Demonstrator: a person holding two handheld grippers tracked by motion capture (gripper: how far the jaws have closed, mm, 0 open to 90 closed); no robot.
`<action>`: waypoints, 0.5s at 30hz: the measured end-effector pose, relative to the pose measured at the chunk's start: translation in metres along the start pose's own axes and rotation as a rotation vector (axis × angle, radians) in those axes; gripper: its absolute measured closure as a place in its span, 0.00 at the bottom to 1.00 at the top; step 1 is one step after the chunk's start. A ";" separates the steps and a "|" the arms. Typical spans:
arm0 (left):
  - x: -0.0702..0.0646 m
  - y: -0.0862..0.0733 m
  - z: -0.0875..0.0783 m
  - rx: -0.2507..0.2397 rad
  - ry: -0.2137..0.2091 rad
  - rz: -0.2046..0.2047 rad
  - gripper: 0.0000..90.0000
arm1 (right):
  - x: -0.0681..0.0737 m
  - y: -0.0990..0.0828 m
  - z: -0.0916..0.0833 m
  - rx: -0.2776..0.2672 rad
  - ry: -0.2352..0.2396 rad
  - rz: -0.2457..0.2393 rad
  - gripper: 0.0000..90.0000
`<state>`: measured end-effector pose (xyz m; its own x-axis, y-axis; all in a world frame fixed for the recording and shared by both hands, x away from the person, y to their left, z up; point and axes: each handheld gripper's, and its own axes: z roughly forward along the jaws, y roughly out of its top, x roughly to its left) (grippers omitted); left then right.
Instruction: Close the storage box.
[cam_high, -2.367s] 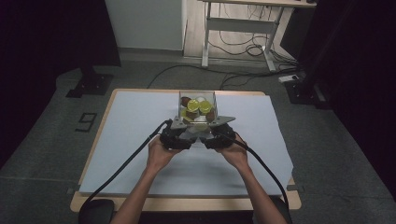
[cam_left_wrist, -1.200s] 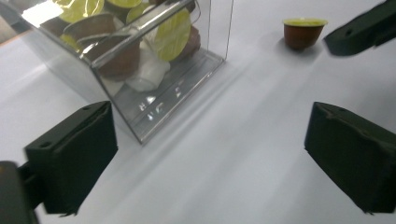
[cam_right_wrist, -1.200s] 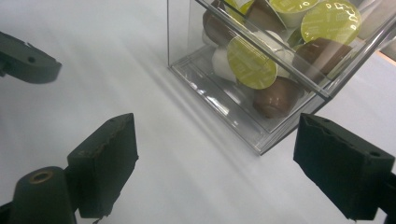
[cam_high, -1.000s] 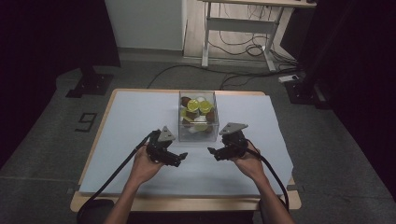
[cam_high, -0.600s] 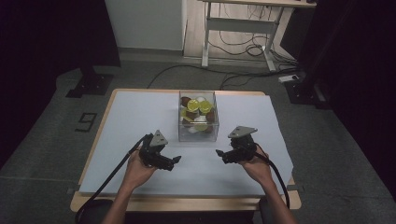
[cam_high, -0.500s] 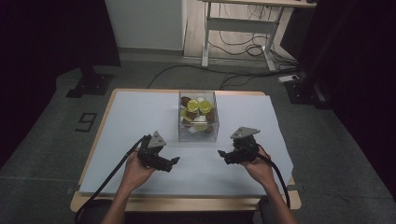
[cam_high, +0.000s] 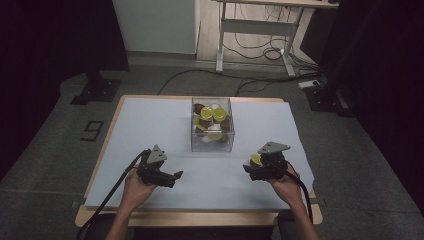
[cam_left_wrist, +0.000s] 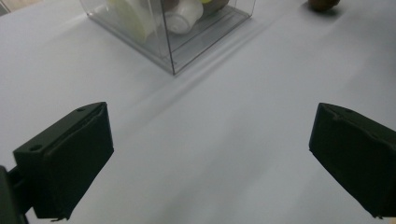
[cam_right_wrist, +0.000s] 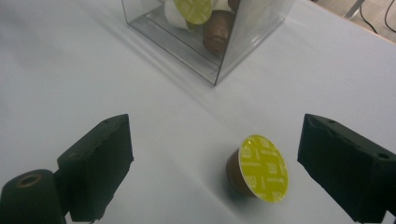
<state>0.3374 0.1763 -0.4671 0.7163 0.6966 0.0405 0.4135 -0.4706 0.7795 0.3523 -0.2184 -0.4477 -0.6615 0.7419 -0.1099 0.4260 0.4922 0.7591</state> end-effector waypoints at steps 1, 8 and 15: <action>0.001 -0.002 0.000 0.003 0.005 -0.001 0.00 | 0.000 -0.001 0.000 0.001 -0.004 -0.003 0.11; 0.004 -0.015 0.000 0.016 0.017 -0.010 0.00 | -0.004 -0.012 -0.003 0.004 -0.028 0.008 0.11; 0.008 -0.027 0.004 0.045 0.038 -0.007 0.00 | -0.007 -0.027 0.000 0.029 -0.053 0.023 0.10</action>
<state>0.3338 0.1924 -0.4903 0.6916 0.7197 0.0600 0.4439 -0.4891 0.7508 0.3455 -0.2369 -0.4679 -0.6179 0.7760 -0.1267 0.4589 0.4868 0.7432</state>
